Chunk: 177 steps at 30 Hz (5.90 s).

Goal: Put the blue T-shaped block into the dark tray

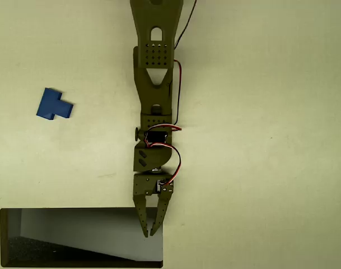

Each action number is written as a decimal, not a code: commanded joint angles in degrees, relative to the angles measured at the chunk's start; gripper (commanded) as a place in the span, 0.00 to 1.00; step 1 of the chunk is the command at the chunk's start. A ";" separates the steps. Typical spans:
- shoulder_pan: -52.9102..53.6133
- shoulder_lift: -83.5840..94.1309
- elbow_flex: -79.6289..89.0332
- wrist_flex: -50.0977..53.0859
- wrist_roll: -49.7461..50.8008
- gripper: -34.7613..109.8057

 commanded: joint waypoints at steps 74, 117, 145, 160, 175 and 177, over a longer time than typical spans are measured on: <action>50.27 50.19 26.63 92.29 -116.10 0.24; 24.52 76.46 79.80 68.12 -81.47 0.24; 9.49 70.14 37.09 58.80 -6.94 0.24; -1.23 72.77 47.11 135.09 4.92 0.24; 7.03 40.52 0.88 136.23 -4.92 0.24; 7.47 37.62 -2.90 135.79 -5.62 0.24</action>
